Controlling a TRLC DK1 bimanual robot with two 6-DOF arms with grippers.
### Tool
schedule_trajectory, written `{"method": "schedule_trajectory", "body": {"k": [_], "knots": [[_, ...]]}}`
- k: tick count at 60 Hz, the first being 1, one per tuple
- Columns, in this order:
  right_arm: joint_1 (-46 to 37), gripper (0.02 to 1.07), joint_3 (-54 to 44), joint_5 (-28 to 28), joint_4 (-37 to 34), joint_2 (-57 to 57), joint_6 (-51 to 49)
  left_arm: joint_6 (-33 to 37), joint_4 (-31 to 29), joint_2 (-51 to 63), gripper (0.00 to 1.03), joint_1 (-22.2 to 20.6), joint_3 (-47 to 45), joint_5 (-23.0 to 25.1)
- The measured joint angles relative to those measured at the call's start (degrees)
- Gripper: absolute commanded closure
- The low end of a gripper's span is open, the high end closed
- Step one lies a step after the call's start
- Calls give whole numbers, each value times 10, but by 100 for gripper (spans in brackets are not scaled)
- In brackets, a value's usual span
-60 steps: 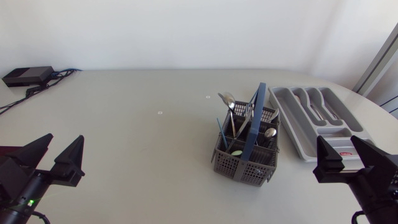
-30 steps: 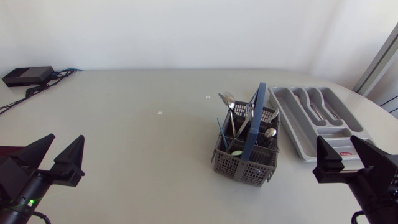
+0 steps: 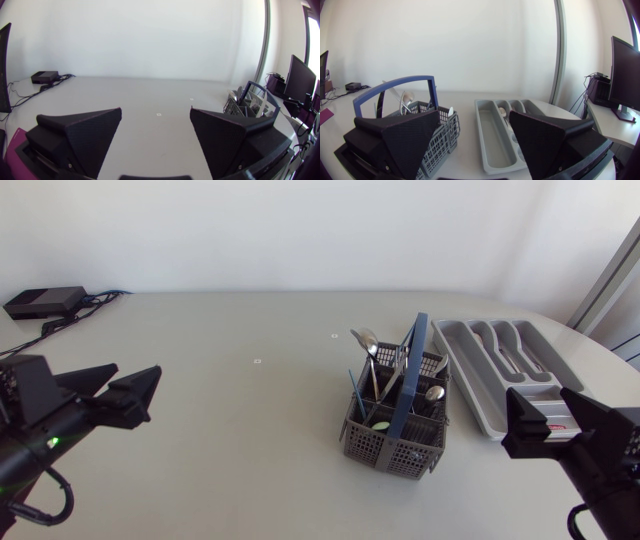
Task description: Sort the cutlery from the basket into the organizer compartments.
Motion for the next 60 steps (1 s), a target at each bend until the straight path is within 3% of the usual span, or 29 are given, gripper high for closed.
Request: {"method": "schedule_trajectory", "body": {"k": [6,15,19,26,30,36,42,46,50,54,60], "knots": [[0,6,34,16,21,77,0,-6,-32,89,10,-13,61,-2],[-7,7,87,29,22,178,5,2,-140,226,13,-36,182,-5],[-16,7,107,34,16,213,7,38,-203,290,13,-57,242,-7],[-24,7,162,65,-70,264,9,137,-259,367,14,-105,299,-6],[-24,7,202,71,-136,303,9,170,-285,392,20,-132,316,-4],[-30,9,252,20,-221,362,-1,198,-296,425,25,-163,332,5],[-42,26,270,-46,-269,387,-7,211,-296,446,34,-181,344,17],[-42,50,271,-78,-280,394,-13,214,-295,452,39,-183,345,40],[-37,83,271,-123,-282,398,-26,219,-293,457,58,-184,345,52],[-30,92,271,-154,-285,402,-31,226,-291,464,78,-184,345,60],[-2,98,273,-153,-307,418,-32,227,-287,480,99,-178,345,65]]}}
